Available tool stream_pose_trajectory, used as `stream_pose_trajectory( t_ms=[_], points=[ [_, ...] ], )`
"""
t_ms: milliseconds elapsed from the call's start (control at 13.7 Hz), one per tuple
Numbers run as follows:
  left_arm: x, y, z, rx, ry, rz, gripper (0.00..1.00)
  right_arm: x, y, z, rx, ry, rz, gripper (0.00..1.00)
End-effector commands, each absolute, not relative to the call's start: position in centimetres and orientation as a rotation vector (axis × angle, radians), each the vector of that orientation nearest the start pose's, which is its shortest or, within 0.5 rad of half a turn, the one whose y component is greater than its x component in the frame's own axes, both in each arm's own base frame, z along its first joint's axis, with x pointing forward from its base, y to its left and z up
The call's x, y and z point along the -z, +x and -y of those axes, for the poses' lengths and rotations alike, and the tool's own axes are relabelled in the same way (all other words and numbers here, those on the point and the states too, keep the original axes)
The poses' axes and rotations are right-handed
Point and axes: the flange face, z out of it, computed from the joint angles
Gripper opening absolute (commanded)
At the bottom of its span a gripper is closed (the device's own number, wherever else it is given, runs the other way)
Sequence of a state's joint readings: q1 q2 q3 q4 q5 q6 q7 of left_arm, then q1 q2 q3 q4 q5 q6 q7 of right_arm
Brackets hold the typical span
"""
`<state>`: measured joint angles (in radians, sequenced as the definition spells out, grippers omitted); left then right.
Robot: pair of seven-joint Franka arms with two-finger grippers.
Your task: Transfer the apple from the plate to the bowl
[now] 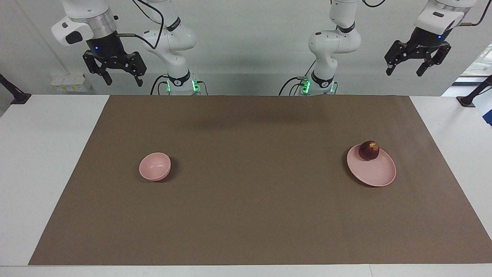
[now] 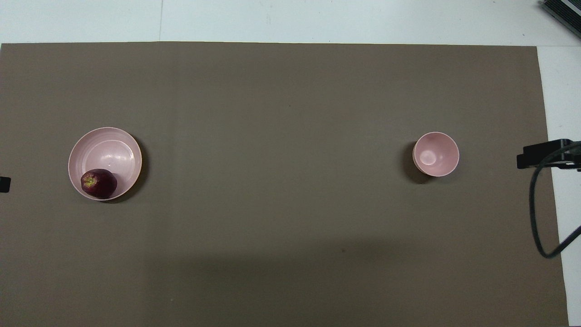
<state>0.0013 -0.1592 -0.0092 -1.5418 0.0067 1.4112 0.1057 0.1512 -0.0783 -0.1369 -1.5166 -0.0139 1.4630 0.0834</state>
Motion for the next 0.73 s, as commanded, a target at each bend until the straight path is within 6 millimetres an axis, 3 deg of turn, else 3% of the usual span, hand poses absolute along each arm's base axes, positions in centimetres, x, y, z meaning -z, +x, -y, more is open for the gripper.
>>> stream_pose_trajectory(
  t_ms=[0,293,659],
  points=[
    [-70.6,47.3,0.2,0.033,-3.123,-0.179,1.0,-68.2,51.8,0.1,0.048,-3.125,-0.102,1.0],
    [-70.8,47.5,1.2,0.04,-3.121,-0.188,1.0,-68.2,51.8,0.0,0.048,-3.125,-0.1,1.0],
    [-70.6,47.4,0.8,0.033,-3.122,-0.196,1.0,-68.2,51.8,0.0,0.048,-3.125,-0.1,1.0]
  ],
)
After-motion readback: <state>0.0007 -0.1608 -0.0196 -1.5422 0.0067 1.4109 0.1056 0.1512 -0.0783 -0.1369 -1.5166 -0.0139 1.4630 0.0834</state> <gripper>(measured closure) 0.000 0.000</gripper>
